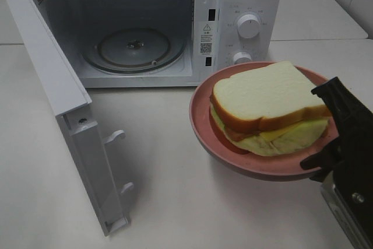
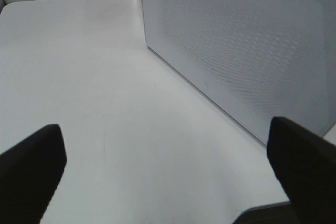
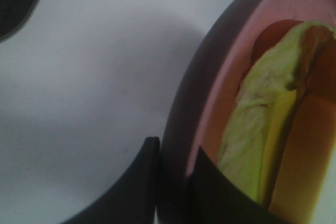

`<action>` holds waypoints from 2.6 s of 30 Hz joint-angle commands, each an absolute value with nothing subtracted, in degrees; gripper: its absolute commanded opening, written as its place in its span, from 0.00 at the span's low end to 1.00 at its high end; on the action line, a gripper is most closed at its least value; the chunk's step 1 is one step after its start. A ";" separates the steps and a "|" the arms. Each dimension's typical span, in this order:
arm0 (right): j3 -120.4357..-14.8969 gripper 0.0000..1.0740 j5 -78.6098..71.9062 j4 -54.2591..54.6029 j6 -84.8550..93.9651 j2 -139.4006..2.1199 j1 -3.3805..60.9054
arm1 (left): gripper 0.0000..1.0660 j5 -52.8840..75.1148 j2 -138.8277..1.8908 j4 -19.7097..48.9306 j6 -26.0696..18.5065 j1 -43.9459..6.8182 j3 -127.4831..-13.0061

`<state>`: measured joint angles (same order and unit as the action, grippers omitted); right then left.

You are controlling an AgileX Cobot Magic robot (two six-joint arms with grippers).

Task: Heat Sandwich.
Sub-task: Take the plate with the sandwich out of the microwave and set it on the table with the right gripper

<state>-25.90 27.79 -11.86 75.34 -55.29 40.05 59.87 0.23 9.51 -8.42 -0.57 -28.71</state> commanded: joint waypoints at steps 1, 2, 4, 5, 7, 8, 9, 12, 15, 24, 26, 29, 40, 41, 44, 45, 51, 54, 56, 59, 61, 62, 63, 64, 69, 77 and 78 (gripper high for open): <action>-25.04 0.00 28.76 -14.67 71.68 -52.25 40.16 | 0.95 59.30 1.72 9.63 -8.48 -0.34 -28.65; -24.41 0.00 29.56 -15.47 70.02 -50.99 40.16 | 0.95 59.30 1.72 9.63 -8.48 -0.34 -28.65; -24.06 0.00 29.91 -15.93 69.04 -50.42 40.16 | 0.95 59.30 1.72 9.63 -8.48 -0.34 -28.65; -23.78 0.00 30.31 -16.21 68.41 -49.90 40.16 | 0.95 59.30 1.72 9.63 -8.48 -0.34 -28.65; -22.98 0.00 31.57 -16.67 66.35 -48.41 40.16 | 0.95 59.30 1.72 9.63 -8.48 -0.34 -28.65; -22.86 0.00 32.20 -17.13 65.60 -48.01 40.16 | 0.95 59.30 1.72 9.63 -8.48 -0.34 -28.65; -22.86 0.00 32.20 -17.13 65.60 -48.01 40.16 | 0.95 59.30 1.72 9.63 -8.48 -0.34 -28.65; -22.29 0.00 34.61 -20.34 60.50 -47.78 40.16 | 0.95 59.30 1.72 9.63 -8.48 -0.34 -28.65; -22.29 0.00 35.87 -22.63 55.29 -47.78 40.16 | 0.95 59.30 1.72 9.63 -8.48 -0.34 -28.65; -22.29 0.00 40.28 -32.26 34.84 -47.96 40.16 | 0.95 59.30 1.72 9.63 -8.48 -0.34 -28.65; -22.29 0.00 41.31 -33.69 32.14 -48.07 40.16 | 0.95 59.30 1.72 9.63 -8.48 -0.34 -28.65; -22.29 0.00 44.35 -38.39 22.29 -48.07 40.16 | 0.95 59.30 1.72 9.63 -8.48 -0.34 -28.65; -22.29 0.00 49.50 -46.07 1.83 -49.50 40.05 | 0.95 59.30 1.72 9.63 -8.48 -0.34 -28.65; -22.29 0.00 50.31 -46.70 -0.86 -51.05 39.99 | 0.95 59.30 1.72 9.63 -8.48 -0.34 -28.65; -22.29 0.00 50.13 -48.59 -9.00 -54.95 39.99 | 0.95 59.30 1.72 9.63 -8.48 -0.34 -28.65; -22.29 0.00 50.13 -48.59 -9.00 -54.95 39.99 | 0.95 59.30 1.72 9.63 -8.48 -0.34 -28.65; -22.29 0.00 50.08 -52.25 -22.17 -60.68 39.99 | 0.95 59.30 1.72 9.63 -8.48 -0.34 -28.65; -22.69 0.00 50.19 -53.23 -26.59 -62.57 39.99 | 0.95 59.30 1.72 9.63 -8.48 -0.34 -28.65; -23.43 0.00 50.31 -54.66 -31.11 -65.15 39.99 | 0.95 59.30 1.72 9.63 -8.48 -0.34 -28.65; -24.58 0.00 50.31 -55.23 -34.21 -67.67 39.99 | 0.95 59.30 1.72 9.63 -8.48 -0.34 -28.65; -25.44 0.00 50.36 -55.23 -35.29 -69.50 39.99 | 0.95 59.30 1.72 9.63 -8.48 -0.34 -28.65; -26.36 0.00 50.19 -55.35 -36.27 -71.45 39.08 | 0.95 59.30 1.72 9.63 -8.48 -0.34 -28.65; -26.36 0.00 50.19 -55.35 -36.27 -71.45 39.08 | 0.95 59.30 1.72 9.63 -8.48 -0.34 -28.65; -26.81 0.00 50.02 -55.23 -36.50 -72.42 38.16 | 0.95 59.30 1.72 9.63 -8.48 -0.34 -28.65; -29.16 0.00 50.08 -55.00 -37.47 -76.43 33.75 | 0.95 59.30 1.72 9.63 -8.48 -0.34 -28.65; -33.35 0.00 49.68 -55.12 -37.87 -82.45 26.93 | 0.95 59.30 1.72 9.63 -8.48 -0.34 -28.65; -33.35 0.00 49.68 -55.12 -37.87 -82.45 26.93 | 0.95 59.30 1.72 9.63 -8.48 -0.34 -28.65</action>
